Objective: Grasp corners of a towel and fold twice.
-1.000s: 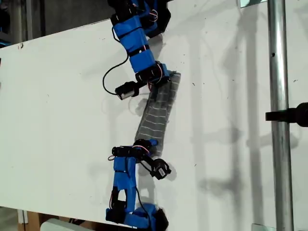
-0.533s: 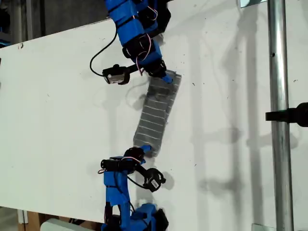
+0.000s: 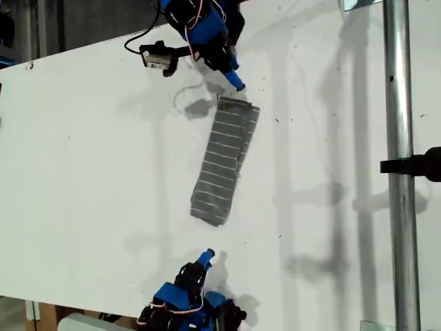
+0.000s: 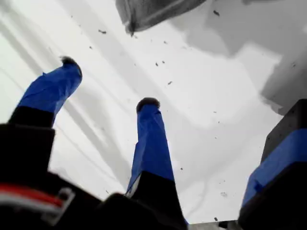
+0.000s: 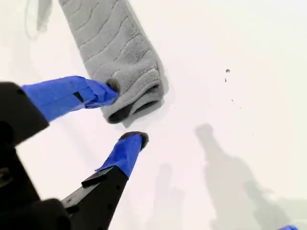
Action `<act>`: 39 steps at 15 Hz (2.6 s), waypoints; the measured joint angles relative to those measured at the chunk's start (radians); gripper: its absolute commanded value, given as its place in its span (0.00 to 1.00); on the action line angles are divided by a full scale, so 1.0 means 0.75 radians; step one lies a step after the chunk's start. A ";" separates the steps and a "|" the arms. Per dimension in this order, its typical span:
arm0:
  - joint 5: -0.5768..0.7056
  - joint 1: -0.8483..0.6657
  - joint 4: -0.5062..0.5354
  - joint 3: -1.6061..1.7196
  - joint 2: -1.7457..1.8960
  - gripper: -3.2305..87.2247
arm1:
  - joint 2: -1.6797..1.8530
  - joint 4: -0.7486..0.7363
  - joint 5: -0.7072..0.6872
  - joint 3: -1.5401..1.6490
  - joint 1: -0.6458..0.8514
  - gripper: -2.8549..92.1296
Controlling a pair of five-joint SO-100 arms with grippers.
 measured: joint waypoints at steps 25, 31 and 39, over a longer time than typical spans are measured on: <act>-0.387 0.423 -0.200 0.875 1.413 0.01 | -1.315 -1.481 0.217 0.104 0.307 0.03; -0.364 0.427 -0.200 0.882 1.413 0.01 | -0.742 -0.783 0.213 0.110 0.127 0.03; -0.362 0.434 -0.200 0.882 1.413 0.01 | -0.857 -0.869 -0.378 -0.313 0.344 0.03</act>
